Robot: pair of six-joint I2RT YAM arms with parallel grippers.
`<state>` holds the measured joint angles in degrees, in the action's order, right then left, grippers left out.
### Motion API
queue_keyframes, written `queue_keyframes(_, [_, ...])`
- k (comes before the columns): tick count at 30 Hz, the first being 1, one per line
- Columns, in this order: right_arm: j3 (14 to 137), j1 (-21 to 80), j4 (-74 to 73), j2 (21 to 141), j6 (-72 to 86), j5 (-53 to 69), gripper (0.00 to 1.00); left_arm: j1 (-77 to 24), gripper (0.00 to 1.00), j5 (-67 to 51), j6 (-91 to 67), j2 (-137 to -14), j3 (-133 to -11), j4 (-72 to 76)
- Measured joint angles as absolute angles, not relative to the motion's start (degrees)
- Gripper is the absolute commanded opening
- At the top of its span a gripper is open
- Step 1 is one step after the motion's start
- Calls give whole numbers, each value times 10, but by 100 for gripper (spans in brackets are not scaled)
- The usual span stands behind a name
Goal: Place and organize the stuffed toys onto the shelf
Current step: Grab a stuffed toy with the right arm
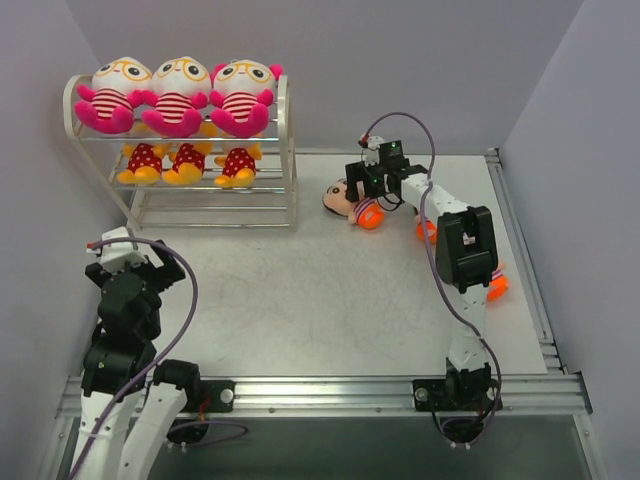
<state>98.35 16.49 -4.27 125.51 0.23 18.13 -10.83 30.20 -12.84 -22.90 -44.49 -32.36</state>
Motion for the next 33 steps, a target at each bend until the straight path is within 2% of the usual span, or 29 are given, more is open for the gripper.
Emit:
queue_keyframes(6, [1001, 174, -52, 1262, -44, 218, 78, -114, 95, 277, -126, -229, -443, -319])
queue_keyframes(9, [1001, 188, -50, 1270, -58, 227, 62, -118, 95, 253, -120, -230, -436, -312])
queue_keyframes(10, [998, 194, -46, 1270, -60, 230, 50, -119, 95, 246, -117, -230, -434, -310])
queue_keyframes(12, [987, 206, -34, 1270, -61, 235, 37, -123, 95, 226, -113, -230, -428, -305])
queue_keyframes(13, [977, 211, -22, 1268, -59, 235, 21, -124, 95, 217, -112, -230, -426, -302])
queue_keyframes(14, [962, 215, -7, 1263, -61, 235, 14, -125, 95, 208, -111, -231, -425, -301])
queue_keyframes(16, [926, 222, 19, 1245, -50, 233, 6, -127, 95, 191, -108, -231, -422, -297])
queue_keyframes(19, [864, 231, 50, 1200, -35, 225, 0, -127, 95, 170, -103, -231, -422, -293])
queue_keyframes(33, [547, 314, 138, 947, 179, 131, 0, -127, 95, 72, -104, -278, -422, -278])
